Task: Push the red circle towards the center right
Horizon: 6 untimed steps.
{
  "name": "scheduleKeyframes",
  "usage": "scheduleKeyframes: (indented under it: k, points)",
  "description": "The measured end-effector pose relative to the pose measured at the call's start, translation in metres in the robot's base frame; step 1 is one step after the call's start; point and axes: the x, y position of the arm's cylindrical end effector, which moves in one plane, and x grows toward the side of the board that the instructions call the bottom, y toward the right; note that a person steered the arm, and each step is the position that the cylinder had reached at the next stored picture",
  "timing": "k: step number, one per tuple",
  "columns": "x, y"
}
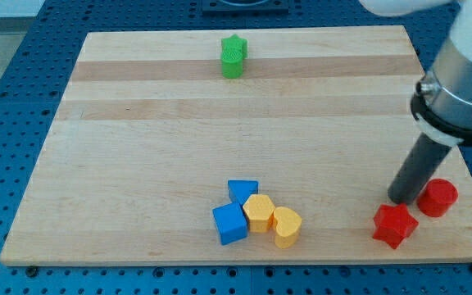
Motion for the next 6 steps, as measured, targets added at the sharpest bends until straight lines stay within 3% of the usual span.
scheduleKeyframes:
  k: [1, 2, 3, 4, 5, 6]
  points:
    - [0.000, -0.003]
    - [-0.041, 0.022]
    - [-0.050, 0.071]
    - [0.031, 0.079]
    - [0.053, 0.063]
    - [0.047, 0.051]
